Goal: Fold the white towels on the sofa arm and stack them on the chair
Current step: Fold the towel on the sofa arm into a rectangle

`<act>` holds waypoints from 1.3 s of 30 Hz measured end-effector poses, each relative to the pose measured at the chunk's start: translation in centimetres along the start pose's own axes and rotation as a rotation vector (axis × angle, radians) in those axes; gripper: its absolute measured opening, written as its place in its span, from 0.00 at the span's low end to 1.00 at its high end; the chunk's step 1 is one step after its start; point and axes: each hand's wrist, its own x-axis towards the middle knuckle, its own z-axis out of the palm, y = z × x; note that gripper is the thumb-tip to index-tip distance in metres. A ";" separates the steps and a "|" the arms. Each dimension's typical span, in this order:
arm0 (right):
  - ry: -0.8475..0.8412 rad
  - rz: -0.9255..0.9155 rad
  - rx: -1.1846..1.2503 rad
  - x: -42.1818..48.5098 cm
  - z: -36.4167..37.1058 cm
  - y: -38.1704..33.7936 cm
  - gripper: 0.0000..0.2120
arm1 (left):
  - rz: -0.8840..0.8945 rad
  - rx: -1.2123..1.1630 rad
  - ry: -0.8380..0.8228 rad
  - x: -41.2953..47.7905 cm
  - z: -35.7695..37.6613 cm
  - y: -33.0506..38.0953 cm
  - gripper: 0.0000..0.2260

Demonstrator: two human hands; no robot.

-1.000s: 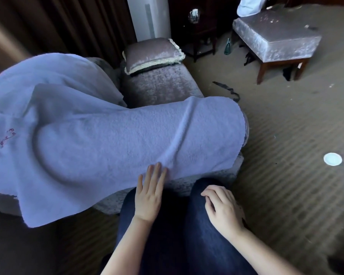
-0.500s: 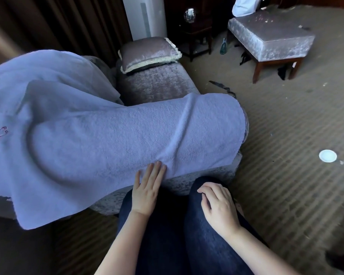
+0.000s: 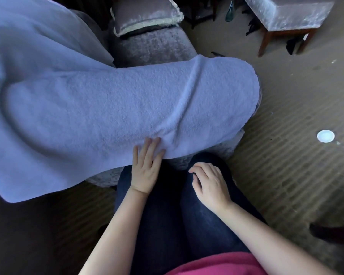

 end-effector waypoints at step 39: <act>0.182 0.187 0.235 14.1 -18.6 8.9 0.07 | -0.469 -0.182 -0.175 15.8 -14.9 -1.6 0.16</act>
